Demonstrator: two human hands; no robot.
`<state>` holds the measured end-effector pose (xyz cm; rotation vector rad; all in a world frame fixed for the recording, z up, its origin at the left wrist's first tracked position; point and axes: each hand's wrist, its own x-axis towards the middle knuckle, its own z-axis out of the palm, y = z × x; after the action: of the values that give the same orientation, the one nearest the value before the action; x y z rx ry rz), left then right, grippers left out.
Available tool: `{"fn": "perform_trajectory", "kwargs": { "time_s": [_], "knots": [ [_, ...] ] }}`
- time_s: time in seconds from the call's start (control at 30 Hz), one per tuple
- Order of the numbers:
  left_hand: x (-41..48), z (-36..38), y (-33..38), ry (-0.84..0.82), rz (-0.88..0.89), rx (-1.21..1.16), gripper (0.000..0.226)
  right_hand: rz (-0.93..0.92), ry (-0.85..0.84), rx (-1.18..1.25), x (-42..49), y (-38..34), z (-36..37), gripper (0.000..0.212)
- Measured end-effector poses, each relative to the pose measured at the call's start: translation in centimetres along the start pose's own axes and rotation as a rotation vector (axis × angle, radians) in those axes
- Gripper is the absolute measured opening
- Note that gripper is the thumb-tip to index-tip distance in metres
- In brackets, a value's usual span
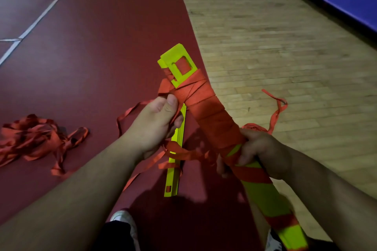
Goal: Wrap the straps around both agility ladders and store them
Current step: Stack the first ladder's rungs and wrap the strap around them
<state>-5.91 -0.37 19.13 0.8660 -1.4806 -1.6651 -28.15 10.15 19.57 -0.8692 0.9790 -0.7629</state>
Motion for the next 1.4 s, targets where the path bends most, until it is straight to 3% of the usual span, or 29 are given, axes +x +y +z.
{"fn": "perform_trajectory", "kwargs": {
  "time_s": [0.13,0.17,0.23,0.37,0.47,0.6,0.7,0.77,0.93,1.07,1.27,1.4],
  "knots": [
    [-0.3,0.4,0.2,-0.12,-0.025,-0.149,0.082,0.1,-0.193,0.107,0.4,0.5,-0.3,0.079],
    [-0.5,0.6,0.5,-0.146,-0.053,-0.184,0.081,0.111,-0.233,0.131,0.5,0.6,-0.2,0.076],
    [-0.8,1.0,0.9,-0.178,-0.121,-0.274,0.057,0.135,-0.266,0.165,0.5,1.0,0.1,0.07],
    [-0.8,1.1,1.5,-0.173,-0.132,-0.351,0.037,0.175,-0.128,0.192,0.9,1.6,0.8,0.081],
    [-0.3,1.0,1.3,-0.097,-0.07,-0.29,0.034,0.025,-0.023,0.162,1.3,1.3,1.8,0.072],
    [-0.5,1.8,1.8,0.019,-0.054,-0.192,0.044,-0.105,0.186,-0.234,1.4,0.7,3.0,0.062],
    [-0.5,2.5,2.3,0.105,-0.05,-0.17,0.039,-0.116,0.332,-0.508,1.5,0.5,3.6,0.082],
    [-0.4,2.6,2.6,0.116,-0.009,-0.103,0.04,-0.137,0.41,-0.558,1.8,0.7,3.7,0.092],
    [-0.4,3.3,3.2,0.247,0.078,-0.038,0.043,-0.144,0.597,-0.699,2.7,1.5,3.3,0.066],
    [0.0,3.0,3.2,0.343,0.099,0.014,0.037,-0.192,0.654,-0.72,3.0,2.1,4.3,0.073],
    [-0.1,2.4,4.2,0.244,0.127,-0.044,0.031,-0.315,0.737,-0.837,2.9,2.2,4.0,0.067],
    [-0.3,1.3,4.0,0.096,0.216,0.142,0.024,-0.29,0.707,-0.828,1.8,1.6,2.8,0.065]
  ]
}}
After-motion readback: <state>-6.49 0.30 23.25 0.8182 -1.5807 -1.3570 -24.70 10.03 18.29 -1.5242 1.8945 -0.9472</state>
